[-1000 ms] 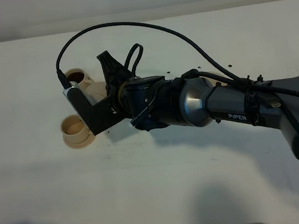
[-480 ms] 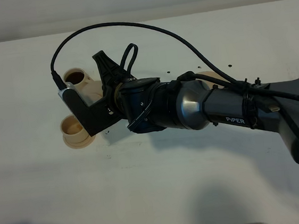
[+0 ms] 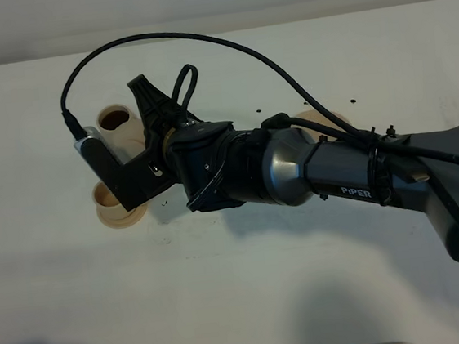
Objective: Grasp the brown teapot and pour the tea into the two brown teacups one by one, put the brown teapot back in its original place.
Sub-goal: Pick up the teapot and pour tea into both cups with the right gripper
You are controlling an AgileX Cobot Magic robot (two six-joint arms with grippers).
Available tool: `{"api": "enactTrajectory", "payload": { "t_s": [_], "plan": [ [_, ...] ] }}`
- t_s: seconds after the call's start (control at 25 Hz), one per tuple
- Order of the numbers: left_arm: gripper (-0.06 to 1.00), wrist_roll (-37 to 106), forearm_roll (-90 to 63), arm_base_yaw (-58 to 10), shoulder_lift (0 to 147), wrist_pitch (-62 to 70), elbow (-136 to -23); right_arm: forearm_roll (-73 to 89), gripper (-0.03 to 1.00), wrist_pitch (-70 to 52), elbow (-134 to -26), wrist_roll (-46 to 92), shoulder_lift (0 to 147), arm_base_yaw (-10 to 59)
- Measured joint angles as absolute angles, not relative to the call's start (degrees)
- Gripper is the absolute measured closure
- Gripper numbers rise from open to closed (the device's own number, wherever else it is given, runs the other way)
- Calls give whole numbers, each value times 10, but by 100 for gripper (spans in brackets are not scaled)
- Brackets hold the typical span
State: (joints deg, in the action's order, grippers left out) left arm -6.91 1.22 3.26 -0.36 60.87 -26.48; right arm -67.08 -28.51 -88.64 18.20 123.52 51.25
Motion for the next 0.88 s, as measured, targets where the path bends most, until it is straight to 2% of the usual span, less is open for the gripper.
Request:
{"api": "enactTrajectory", "payload": {
  "t_s": [0.88],
  "plan": [
    [44, -69, 12, 33, -4, 609, -265, -716, 88, -309, -887, 182, 1235, 521]
  ]
}}
